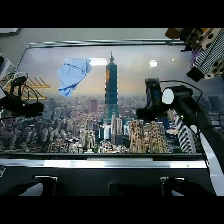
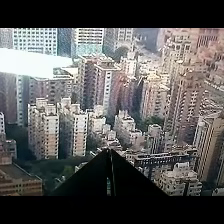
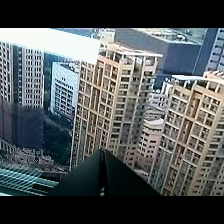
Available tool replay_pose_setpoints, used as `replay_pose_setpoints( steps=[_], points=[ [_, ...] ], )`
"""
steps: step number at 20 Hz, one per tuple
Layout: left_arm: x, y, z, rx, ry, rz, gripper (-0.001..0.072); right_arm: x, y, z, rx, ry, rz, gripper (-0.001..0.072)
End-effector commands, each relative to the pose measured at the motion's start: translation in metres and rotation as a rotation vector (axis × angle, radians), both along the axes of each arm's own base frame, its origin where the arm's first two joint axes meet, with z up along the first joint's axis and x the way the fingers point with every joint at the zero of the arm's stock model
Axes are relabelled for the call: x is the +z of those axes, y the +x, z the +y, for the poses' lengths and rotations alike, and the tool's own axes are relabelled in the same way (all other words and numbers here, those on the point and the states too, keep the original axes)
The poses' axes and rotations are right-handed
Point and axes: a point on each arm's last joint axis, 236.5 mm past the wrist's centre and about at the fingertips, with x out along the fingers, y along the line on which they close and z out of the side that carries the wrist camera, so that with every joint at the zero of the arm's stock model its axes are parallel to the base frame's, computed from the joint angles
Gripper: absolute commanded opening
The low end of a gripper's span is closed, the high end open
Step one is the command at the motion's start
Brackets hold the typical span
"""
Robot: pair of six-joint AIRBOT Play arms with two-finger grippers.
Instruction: Fold the clothes and pants, and hang the long-sleeved shirts on hangers.
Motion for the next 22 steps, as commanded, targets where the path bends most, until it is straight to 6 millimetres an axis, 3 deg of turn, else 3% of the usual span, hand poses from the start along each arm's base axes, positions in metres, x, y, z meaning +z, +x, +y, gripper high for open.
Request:
replay_pose_setpoints(
  steps=[1, 19, 20, 22],
  points=[
    [0.0, 0.0, 0.0, -0.001, 0.001, -0.001, 0.0017, 0.0, 0.0, 0.0, 0.001, 0.0, 0.0, 0.0032],
    [0.0, 0.0, 0.0, -0.001, 0.0, 0.0, 0.0017, 0.0, 0.0, 0.0, 0.001, 0.0, 0.0, 0.0032],
    [-0.001, 0.001, 0.0, 0.001, 0.001, -0.002, 0.0025, 0.0, 0.0, 0.0, 0.001, 0.0, 0.0, 0.0032],
    [0.002, 0.016, 0.003, 0.082, -0.008, -0.055, 0.0166, 0.001, 0.003, 0.001, -0.001, 0.002, -0.014, 0.0032]
  ],
)
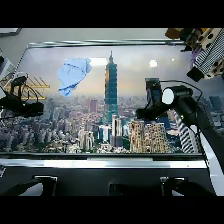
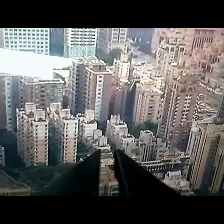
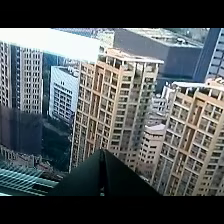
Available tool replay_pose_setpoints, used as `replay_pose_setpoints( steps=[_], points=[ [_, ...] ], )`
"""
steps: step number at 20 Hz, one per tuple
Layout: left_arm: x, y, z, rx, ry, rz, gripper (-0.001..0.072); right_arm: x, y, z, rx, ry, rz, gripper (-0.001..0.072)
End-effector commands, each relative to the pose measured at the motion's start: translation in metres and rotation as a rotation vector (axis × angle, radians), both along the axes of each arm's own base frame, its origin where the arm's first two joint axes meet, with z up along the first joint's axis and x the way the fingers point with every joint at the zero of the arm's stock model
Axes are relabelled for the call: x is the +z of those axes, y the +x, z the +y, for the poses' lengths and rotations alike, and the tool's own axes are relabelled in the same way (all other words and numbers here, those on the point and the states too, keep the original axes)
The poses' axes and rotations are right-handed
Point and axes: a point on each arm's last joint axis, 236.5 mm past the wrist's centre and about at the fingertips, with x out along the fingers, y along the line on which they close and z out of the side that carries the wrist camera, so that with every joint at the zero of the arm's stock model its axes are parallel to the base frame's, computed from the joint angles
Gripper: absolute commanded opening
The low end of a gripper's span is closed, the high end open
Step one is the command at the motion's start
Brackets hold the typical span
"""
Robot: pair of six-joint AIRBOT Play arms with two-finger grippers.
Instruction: Fold the clothes and pants, and hang the long-sleeved shirts on hangers.
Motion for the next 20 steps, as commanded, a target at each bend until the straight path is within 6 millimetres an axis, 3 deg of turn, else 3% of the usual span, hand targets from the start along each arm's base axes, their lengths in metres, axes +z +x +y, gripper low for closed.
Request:
replay_pose_setpoints(
  steps=[1, 2, 3, 5, 7, 11, 13, 16, 19, 20],
  points=[
    [0.008, 0.025, 0.004, 0.122, -0.019, -0.086, 0.0272, 0.001, 0.006, 0.002, -0.003, 0.006, -0.024, 0.0033],
    [0.019, 0.042, 0.0, 0.136, -0.043, -0.147, 0.052, 0.002, 0.008, 0.003, -0.006, 0.014, -0.031, 0.0032],
    [0.033, 0.063, -0.006, 0.137, -0.069, -0.218, 0.07, 0.002, 0.009, 0.004, -0.007, 0.016, -0.039, 0.0032],
    [0.059, 0.111, -0.005, 0.14, -0.065, -0.349, 0.0704, 0.003, 0.013, 0.005, -0.01, 0.021, -0.055, 0.0032],
    [0.058, 0.156, -0.005, 0.171, -0.082, -0.38, 0.0704, 0.003, 0.014, 0.005, -0.01, 0.021, -0.058, 0.0032],
    [-0.011, 0.227, -0.017, 0.149, -0.087, -0.324, 0.0704, 0.003, 0.014, 0.005, -0.011, 0.022, -0.058, 0.0032],
    [-0.045, 0.252, -0.026, 0.136, -0.088, -0.32, 0.0706, 0.003, 0.014, 0.005, -0.011, 0.022, -0.058, 0.0032],
    [-0.078, 0.279, -0.034, 0.141, -0.094, -0.344, 0.0707, 0.003, 0.011, 0.005, -0.009, 0.02, -0.046, 0.0032],
    [-0.103, 0.288, -0.041, 0.144, -0.096, -0.348, 0.0705, 0.003, 0.014, 0.005, -0.011, 0.022, -0.059, 0.0032],
    [-0.11, 0.287, -0.041, 0.143, -0.096, -0.335, 0.0658, 0.003, 0.014, 0.005, -0.011, 0.022, -0.059, 0.0032]
  ],
)
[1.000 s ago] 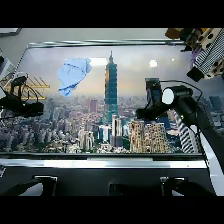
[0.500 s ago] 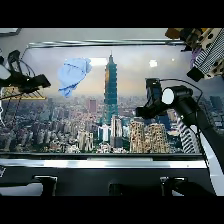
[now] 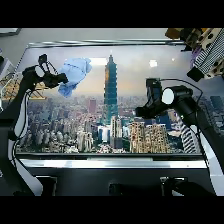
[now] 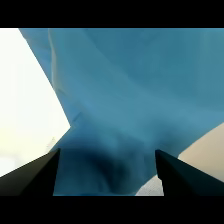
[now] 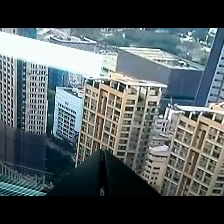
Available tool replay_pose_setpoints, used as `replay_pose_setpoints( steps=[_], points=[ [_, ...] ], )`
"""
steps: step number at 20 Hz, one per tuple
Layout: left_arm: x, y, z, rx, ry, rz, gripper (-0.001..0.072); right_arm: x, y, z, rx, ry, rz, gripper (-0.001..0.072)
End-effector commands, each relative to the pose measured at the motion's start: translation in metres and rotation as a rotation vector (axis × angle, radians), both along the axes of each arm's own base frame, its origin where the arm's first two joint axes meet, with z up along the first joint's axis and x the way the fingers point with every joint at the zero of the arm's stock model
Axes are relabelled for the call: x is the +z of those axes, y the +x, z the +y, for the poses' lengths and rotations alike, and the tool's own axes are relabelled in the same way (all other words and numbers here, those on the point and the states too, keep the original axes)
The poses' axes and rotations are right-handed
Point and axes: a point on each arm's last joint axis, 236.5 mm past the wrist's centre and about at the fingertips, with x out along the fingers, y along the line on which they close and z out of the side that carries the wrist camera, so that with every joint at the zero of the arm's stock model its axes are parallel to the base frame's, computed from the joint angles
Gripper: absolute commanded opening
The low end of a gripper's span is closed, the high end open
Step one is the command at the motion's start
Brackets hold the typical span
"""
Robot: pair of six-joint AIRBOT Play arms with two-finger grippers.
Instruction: Fold the clothes and pants, and hang the long-sleeved shirts on hangers.
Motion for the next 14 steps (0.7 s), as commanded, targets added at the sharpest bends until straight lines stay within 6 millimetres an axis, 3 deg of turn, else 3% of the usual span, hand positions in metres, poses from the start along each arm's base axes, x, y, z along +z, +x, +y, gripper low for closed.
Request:
replay_pose_setpoints(
  steps=[1, 3, 4, 5, 7, 9, 12, 14],
  points=[
    [-0.029, 0.01, -0.006, 0.003, -0.003, 0.003, 0.0601, 0.0, 0.002, 0.001, 0.0, 0.002, -0.007, 0.0032],
    [-0.03, 0.01, -0.006, 0.003, -0.003, 0.005, 0.039, 0.0, 0.002, 0.001, 0.0, 0.002, -0.008, 0.0032],
    [-0.029, 0.008, -0.007, -0.007, 0.001, 0.01, 0.0163, 0.001, 0.003, 0.001, -0.001, 0.003, -0.013, 0.0032],
    [-0.026, 0.005, -0.01, -0.041, 0.014, 0.016, 0.0016, 0.001, 0.004, 0.002, -0.003, 0.007, -0.017, 0.0032],
    [-0.014, -0.005, -0.016, -0.093, 0.031, 0.042, 0.0014, 0.001, 0.001, 0.003, -0.002, 0.014, -0.004, 0.0033],
    [0.004, -0.029, -0.028, -0.144, 0.007, 0.11, 0.0012, 0.0, -0.003, 0.001, 0.002, 0.001, 0.011, 0.0059],
    [0.043, -0.082, -0.077, -0.27, -0.147, 0.234, 0.0011, 0.002, -0.021, -0.003, 0.013, -0.011, 0.075, 0.008],
    [0.059, -0.12, -0.118, -0.377, -0.186, 0.299, 0.0011, 0.012, -0.029, -0.008, 0.02, -0.022, 0.071, 0.0082]
  ],
)
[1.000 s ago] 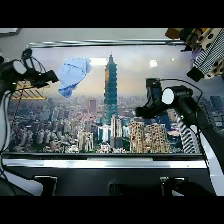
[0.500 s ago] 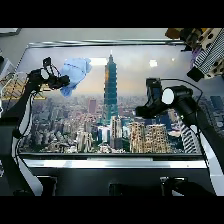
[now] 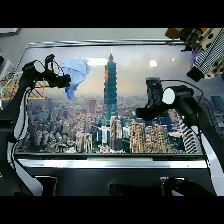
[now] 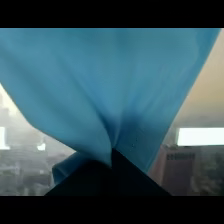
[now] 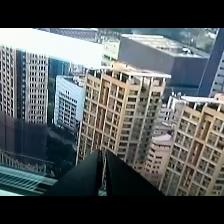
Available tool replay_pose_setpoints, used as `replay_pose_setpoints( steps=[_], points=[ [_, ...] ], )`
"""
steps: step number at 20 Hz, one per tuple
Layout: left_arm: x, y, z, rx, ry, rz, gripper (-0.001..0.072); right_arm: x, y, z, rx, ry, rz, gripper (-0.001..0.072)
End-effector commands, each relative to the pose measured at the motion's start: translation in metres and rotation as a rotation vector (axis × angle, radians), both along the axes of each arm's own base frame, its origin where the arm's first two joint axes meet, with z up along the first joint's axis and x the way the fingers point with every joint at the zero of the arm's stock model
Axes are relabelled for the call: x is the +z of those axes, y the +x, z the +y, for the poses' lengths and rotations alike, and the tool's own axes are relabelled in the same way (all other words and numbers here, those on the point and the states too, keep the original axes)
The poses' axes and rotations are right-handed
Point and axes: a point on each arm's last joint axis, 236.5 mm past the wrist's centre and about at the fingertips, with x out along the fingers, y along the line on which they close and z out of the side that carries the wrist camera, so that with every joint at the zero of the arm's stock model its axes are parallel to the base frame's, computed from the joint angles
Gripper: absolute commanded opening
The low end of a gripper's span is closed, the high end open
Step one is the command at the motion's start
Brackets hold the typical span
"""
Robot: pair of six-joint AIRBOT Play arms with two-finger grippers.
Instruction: Fold the clothes and pants, and hang the long-sleeved shirts on hangers.
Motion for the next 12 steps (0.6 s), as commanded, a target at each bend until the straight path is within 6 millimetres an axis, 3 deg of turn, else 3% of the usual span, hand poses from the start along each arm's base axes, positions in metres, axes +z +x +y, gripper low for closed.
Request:
replay_pose_setpoints(
  steps=[1, 3, 7, 9, 12],
  points=[
    [0.025, -0.08, -0.067, -0.205, -0.079, 0.172, 0.0011, 0.016, -0.018, -0.01, 0.014, -0.028, 0.014, 0.0082],
    [0.019, -0.128, -0.114, -0.293, -0.075, 0.242, 0.0011, 0.033, -0.03, -0.027, 0.018, -0.082, -0.006, 0.0082],
    [-0.016, -0.23, -0.207, -0.42, -0.045, 0.328, 0.0011, 0.075, -0.057, -0.057, 0.01, -0.148, -0.089, 0.0082],
    [-0.029, -0.264, -0.248, -0.471, -0.034, 0.332, 0.0012, 0.094, -0.071, -0.067, 0.001, -0.158, -0.133, 0.0081],
    [-0.032, -0.286, -0.304, -0.467, -0.072, 0.264, 0.0012, 0.114, -0.091, -0.083, -0.014, -0.184, -0.178, 0.0081]
  ],
)
